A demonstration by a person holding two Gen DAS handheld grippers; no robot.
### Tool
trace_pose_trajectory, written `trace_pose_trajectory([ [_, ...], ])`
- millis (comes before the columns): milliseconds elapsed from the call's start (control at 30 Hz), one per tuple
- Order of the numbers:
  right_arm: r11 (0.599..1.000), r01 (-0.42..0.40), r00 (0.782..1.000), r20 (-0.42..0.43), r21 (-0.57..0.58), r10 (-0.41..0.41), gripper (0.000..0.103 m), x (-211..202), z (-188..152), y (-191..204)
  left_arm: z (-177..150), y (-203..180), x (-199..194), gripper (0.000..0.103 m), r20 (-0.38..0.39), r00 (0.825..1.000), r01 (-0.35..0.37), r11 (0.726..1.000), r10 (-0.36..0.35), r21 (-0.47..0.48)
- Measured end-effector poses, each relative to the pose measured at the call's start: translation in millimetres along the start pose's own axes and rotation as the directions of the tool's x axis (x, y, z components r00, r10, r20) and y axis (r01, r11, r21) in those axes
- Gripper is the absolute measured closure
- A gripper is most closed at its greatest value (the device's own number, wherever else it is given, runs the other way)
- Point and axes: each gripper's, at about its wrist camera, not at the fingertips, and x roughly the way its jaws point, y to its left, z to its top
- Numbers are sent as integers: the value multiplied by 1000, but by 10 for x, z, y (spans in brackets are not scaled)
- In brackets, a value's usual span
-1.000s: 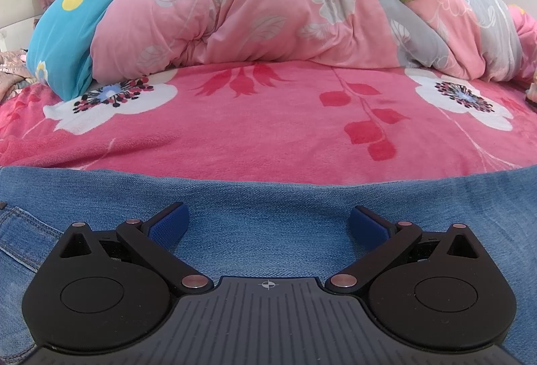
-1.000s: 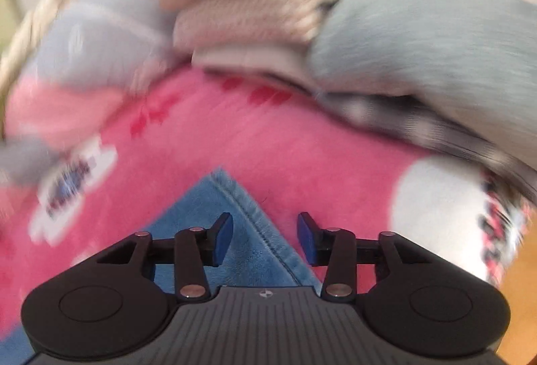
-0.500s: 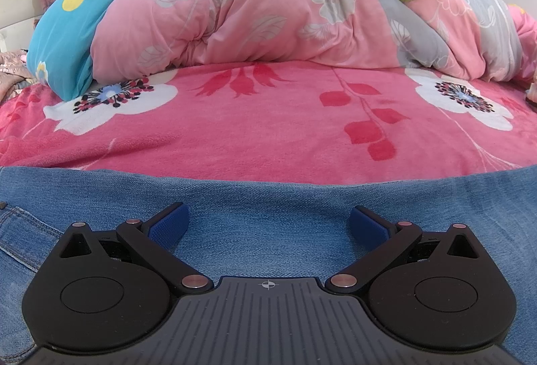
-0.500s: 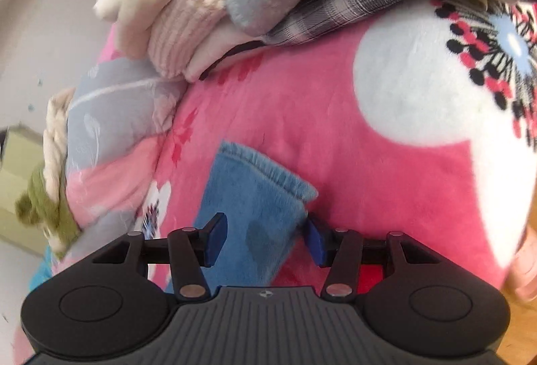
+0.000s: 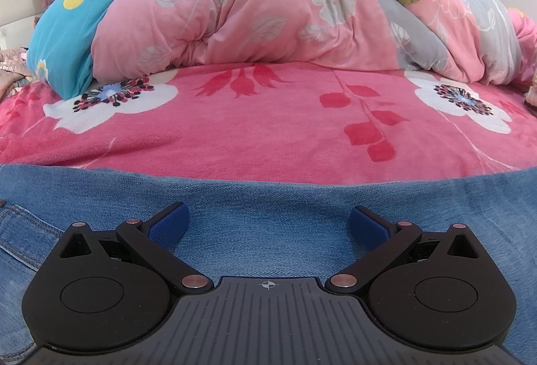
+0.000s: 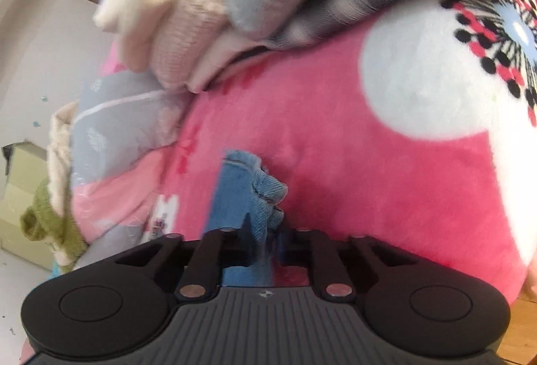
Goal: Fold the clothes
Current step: 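Pinch the jeans leg hem with the right gripper and lift it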
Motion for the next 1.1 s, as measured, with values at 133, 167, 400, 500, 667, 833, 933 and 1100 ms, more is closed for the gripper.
trace_pose_trajectory([
  [133, 981, -98, 995, -6, -167, 99, 93, -194, -191, 602, -3, 3, 0, 0, 1, 1000, 3, 1000, -3, -3],
  [167, 966, -129, 992, -20, -223, 127, 93, -239, -264, 803, -5, 5, -1, 0, 2, 1000, 4, 1000, -4, -5],
  [400, 757, -301, 952, -225, -580, 206, 93, -325, -1312, 1993, -4, 11, -4, 0, 5, 1000, 9, 1000, -9, -12],
  [500, 589, -279, 959, -254, -759, 127, 92, -302, -2015, 2230, -2, 12, -4, 0, 5, 1000, 10, 1000, -10, -13],
  [667, 238, -182, 975, -207, -954, -86, 71, -147, -3062, 2171, -2, 18, -10, 0, 7, 1000, 14, 1000, -14, -17],
  [833, 179, -294, 954, -301, -939, -14, 46, -497, -3107, 2077, -4, 18, -8, 0, 8, 1000, 15, 1000, -15, -18],
  [933, 235, -296, 954, -300, -926, 21, 47, -598, -2924, 2099, -6, 19, -7, 0, 9, 1000, 17, 1000, -16, -20],
  [1100, 214, -236, 970, -242, -948, -3, 58, -566, -2844, 2075, -7, 20, -9, 0, 9, 1000, 17, 1000, -17, -21],
])
